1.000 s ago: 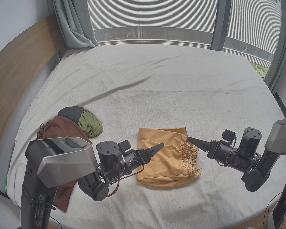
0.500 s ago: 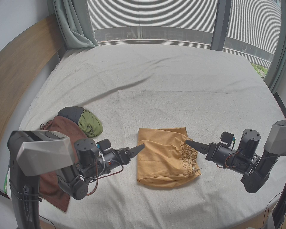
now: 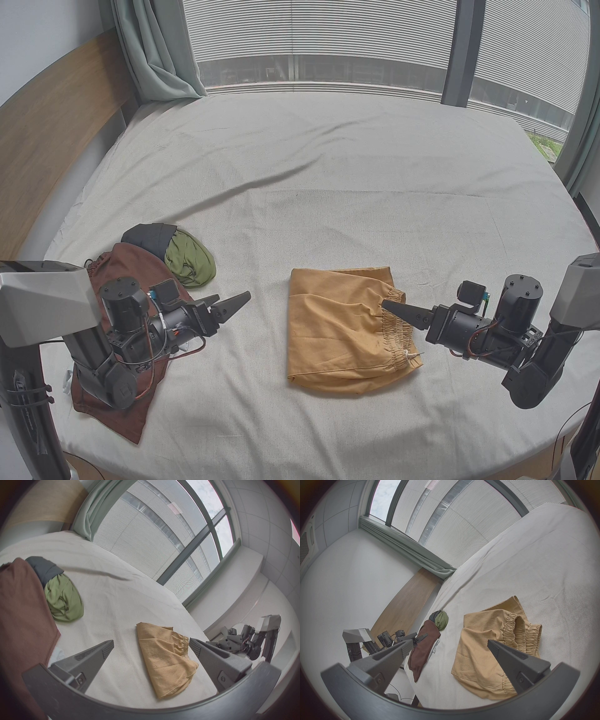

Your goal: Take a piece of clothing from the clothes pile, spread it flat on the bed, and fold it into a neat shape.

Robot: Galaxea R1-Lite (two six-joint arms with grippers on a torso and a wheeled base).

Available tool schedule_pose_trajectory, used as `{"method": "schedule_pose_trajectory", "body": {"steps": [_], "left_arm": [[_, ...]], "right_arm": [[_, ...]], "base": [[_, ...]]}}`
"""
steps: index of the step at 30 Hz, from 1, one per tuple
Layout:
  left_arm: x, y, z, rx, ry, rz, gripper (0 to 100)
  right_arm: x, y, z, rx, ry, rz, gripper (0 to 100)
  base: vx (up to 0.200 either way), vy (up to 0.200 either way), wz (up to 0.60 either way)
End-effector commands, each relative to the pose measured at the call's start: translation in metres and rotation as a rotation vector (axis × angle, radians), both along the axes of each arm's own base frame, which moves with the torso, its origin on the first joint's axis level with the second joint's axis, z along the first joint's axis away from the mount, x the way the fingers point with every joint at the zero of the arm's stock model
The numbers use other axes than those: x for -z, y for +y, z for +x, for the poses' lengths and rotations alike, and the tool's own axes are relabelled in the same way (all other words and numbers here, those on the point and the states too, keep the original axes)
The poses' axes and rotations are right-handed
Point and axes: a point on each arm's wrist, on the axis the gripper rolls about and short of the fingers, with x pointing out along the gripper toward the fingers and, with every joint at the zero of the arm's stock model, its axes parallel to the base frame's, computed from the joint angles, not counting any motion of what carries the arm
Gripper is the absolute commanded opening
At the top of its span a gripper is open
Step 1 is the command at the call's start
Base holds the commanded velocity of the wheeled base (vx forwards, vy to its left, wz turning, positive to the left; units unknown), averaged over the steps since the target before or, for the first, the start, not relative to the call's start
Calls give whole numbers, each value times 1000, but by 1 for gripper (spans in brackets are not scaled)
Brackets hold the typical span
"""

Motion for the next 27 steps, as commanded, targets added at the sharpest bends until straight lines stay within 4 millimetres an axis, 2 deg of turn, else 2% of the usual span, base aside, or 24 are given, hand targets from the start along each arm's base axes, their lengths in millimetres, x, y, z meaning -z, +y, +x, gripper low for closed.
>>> {"method": "schedule_pose_trajectory", "body": {"steps": [1, 3, 5, 11, 27], "left_arm": [[-9, 21, -2, -36, -46, 33, 100], [-11, 25, -2, -37, -63, 49, 100], [-18, 39, -5, -45, -92, 64, 100], [-14, 49, -21, -5, -52, 76, 100], [-12, 90, -22, -39, -167, 240, 100]], "right_arm": [[1, 3, -2, -12, 5, -2, 100], [2, 3, -2, -13, 6, -2, 100], [2, 6, -3, -22, 9, -3, 100], [3, 6, -4, -22, 12, -5, 100], [7, 6, -3, -24, 25, -11, 100]], "base": [[0, 0, 0], [0, 0, 0], [0, 0, 0], [0, 0, 0], [0, 0, 0]]}}
